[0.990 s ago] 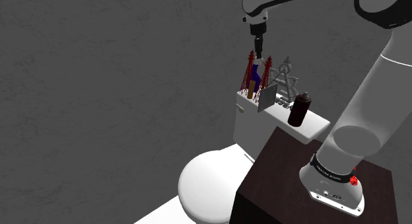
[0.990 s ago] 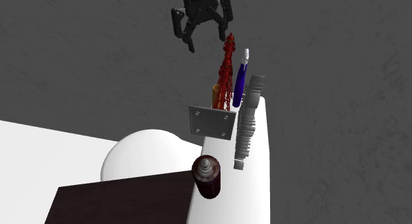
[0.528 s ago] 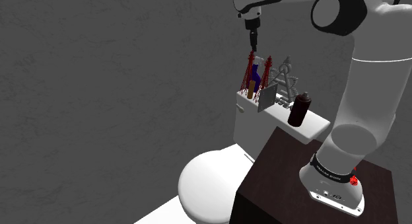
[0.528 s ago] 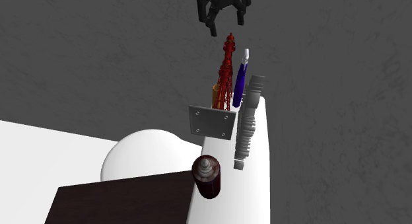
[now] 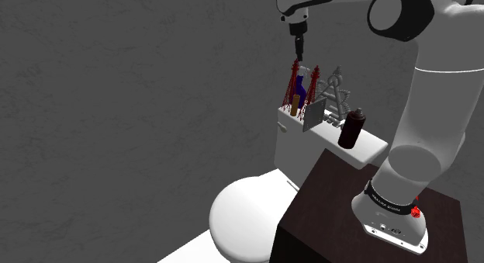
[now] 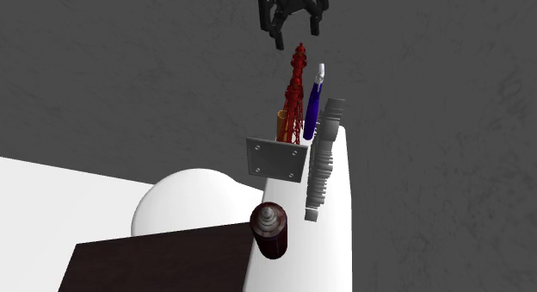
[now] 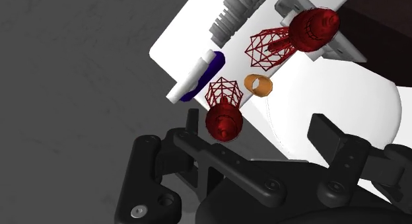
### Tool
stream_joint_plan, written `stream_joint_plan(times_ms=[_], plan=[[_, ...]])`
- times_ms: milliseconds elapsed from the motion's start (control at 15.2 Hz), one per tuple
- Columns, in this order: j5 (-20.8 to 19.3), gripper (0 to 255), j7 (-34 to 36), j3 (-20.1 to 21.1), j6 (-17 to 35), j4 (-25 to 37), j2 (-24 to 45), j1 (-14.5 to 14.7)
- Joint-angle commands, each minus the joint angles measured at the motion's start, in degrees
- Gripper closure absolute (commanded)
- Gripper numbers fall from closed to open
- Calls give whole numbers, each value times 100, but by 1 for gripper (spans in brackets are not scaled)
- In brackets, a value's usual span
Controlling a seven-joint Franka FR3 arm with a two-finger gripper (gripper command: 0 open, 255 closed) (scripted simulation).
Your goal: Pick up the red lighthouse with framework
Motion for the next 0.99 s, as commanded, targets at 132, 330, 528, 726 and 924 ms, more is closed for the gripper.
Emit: stream_joint_plan(times_ms=[132, 330, 528, 726, 924], plan=[[-54, 255, 80, -11, 547, -173, 299, -35], [-59, 255, 49, -33, 706, -343, 273, -70], [-122, 255, 47, -51, 787, -628, 53, -62], [-37, 255, 83, -9, 586, -156, 357, -46], [-36, 255, 39, -1, 367, 56, 344, -58]])
